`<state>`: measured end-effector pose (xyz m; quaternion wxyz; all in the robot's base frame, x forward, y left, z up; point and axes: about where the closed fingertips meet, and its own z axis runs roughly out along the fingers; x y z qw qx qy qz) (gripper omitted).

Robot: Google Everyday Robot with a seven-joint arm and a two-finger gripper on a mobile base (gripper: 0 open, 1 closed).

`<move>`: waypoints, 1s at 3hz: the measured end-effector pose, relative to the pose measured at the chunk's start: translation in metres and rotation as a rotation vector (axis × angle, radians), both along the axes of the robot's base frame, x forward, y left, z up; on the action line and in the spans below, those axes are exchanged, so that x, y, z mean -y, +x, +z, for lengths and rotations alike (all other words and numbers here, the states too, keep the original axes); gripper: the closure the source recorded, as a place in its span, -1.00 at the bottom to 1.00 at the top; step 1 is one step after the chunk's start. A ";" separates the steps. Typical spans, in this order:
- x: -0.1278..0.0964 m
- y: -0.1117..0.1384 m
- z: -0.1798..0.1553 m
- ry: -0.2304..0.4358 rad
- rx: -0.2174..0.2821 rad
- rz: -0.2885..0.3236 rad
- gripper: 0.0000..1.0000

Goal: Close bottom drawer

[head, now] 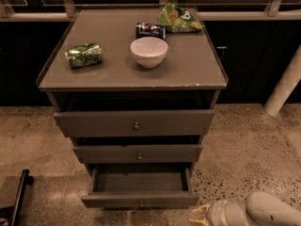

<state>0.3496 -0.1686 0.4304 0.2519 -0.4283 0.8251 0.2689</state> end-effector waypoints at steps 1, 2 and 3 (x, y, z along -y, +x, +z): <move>0.015 0.023 -0.024 0.039 -0.027 -0.014 1.00; 0.030 0.048 -0.049 0.075 -0.063 -0.034 1.00; 0.040 0.068 -0.072 0.096 -0.102 -0.052 1.00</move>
Offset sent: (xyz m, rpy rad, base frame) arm 0.0798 -0.0519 -0.0801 0.1145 0.1042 -0.0657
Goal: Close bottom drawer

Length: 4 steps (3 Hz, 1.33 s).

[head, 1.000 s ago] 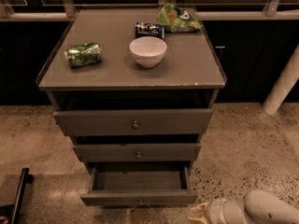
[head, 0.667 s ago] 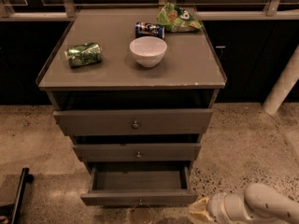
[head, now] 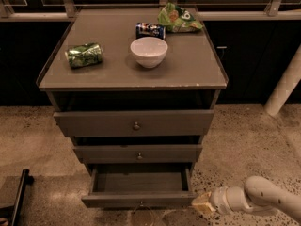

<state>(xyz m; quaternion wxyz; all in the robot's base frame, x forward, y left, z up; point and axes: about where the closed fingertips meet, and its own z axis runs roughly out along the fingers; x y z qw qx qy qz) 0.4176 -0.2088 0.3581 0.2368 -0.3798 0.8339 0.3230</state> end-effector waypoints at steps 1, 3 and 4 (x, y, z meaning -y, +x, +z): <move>0.003 0.006 -0.001 0.000 0.006 -0.006 1.00; 0.016 0.017 -0.036 0.058 0.003 -0.099 1.00; 0.024 0.034 -0.064 0.082 0.008 -0.129 1.00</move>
Offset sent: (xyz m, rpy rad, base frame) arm 0.0110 -0.0186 -0.0229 0.0253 0.0182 -0.0988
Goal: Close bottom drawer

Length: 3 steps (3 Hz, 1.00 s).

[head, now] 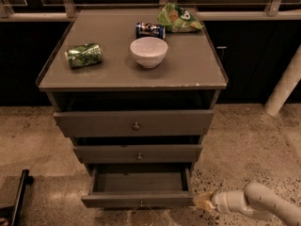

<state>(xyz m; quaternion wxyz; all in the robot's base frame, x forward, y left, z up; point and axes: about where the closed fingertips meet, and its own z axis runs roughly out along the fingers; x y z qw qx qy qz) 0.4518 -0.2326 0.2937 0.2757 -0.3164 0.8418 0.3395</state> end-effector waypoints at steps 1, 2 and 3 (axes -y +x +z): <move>-0.013 0.021 -0.049 0.054 -0.041 -0.005 1.00; -0.013 0.022 -0.051 0.055 -0.041 -0.006 1.00; -0.011 0.023 -0.066 0.065 -0.062 -0.038 1.00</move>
Offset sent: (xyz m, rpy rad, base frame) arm 0.0319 0.0192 -0.0769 0.0743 0.0695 -0.0140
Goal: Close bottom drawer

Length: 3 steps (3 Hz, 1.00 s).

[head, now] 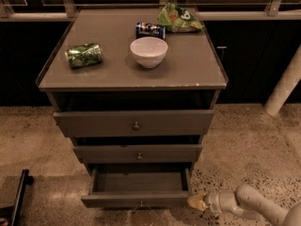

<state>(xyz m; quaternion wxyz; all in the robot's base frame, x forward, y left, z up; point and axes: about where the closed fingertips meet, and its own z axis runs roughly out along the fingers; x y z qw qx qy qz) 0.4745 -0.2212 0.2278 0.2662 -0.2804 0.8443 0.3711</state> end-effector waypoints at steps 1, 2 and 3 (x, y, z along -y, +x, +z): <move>-0.001 0.006 -0.055 0.026 -0.072 -0.088 1.00; 0.001 0.011 -0.091 0.032 -0.107 -0.152 1.00; 0.001 0.022 -0.095 0.021 -0.093 -0.157 1.00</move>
Offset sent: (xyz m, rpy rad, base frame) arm 0.0191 -0.0108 -0.1353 0.0305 0.1436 -0.2400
